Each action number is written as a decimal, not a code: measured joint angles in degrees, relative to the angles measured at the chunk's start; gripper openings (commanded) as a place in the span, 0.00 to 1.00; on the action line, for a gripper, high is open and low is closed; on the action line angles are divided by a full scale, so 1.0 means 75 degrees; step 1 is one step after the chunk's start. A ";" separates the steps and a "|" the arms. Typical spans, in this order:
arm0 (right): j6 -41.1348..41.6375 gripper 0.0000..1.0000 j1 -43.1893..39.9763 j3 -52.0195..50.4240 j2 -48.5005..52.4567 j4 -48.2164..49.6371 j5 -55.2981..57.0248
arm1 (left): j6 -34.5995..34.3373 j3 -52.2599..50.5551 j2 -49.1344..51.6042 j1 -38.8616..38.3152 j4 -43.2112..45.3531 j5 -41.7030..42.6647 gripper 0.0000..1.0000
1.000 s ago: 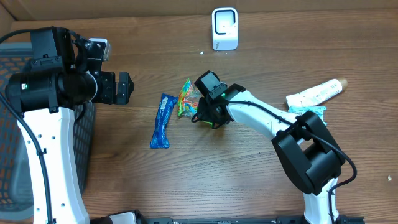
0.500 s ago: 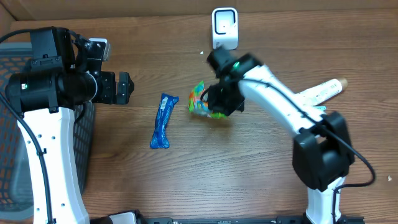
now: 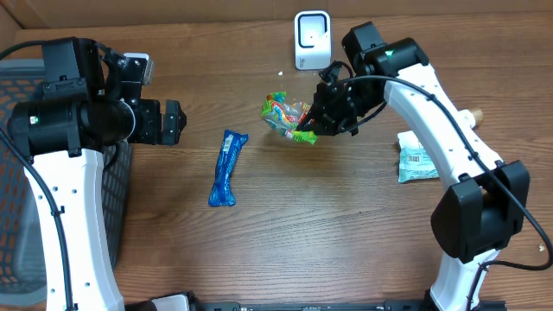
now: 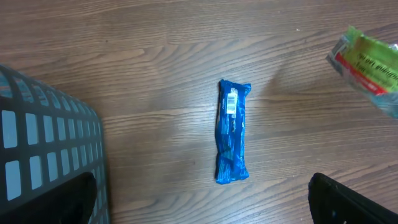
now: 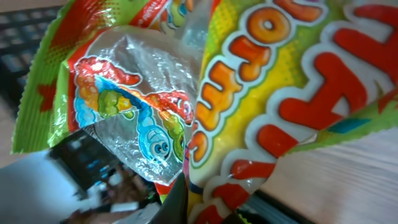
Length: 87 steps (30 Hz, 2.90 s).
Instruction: Scan the item barcode
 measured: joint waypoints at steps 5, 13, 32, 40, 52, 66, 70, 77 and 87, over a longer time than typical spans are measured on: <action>0.0207 0.04 -0.0041 0.0000 0.0000 -0.0041 -0.0941 | 0.0000 0.0000 0.0000 0.0000 0.0000 0.0000 1.00; 0.0842 0.04 -0.0038 0.0000 0.0000 -0.0233 -0.1233 | 0.0000 0.0000 0.0000 0.0000 0.0000 0.0000 1.00; -0.0399 0.03 0.0396 -0.0300 0.0000 -0.1466 0.1667 | 0.0000 0.0000 0.0000 0.0000 0.0000 0.0000 1.00; -0.4185 0.04 0.0329 -0.0417 0.0015 -0.2868 0.0283 | 0.0000 0.0000 0.0000 0.0000 0.0000 0.0000 1.00; -0.8664 0.04 0.0140 -0.0425 0.0026 -0.2830 0.0035 | 0.0000 0.0000 0.0000 0.0000 0.0000 0.0000 1.00; -1.0873 0.04 0.0079 -0.0425 0.0026 -0.2498 0.0396 | 0.0003 0.0000 0.0000 0.0000 0.0000 0.0000 1.00; -1.0328 0.04 -0.0047 -0.0460 0.0026 -0.1629 0.0551 | 0.0000 0.0000 0.0000 0.0000 0.0000 0.0000 1.00; -0.7895 0.04 -0.0073 -0.0866 0.0035 0.0600 0.1396 | 0.0000 0.0000 0.0000 0.0000 -0.0003 0.0000 1.00; -0.5485 0.51 -0.0085 -0.1728 0.0137 0.1545 0.2833 | 0.0000 0.0000 0.0000 0.0000 0.0000 0.0000 1.00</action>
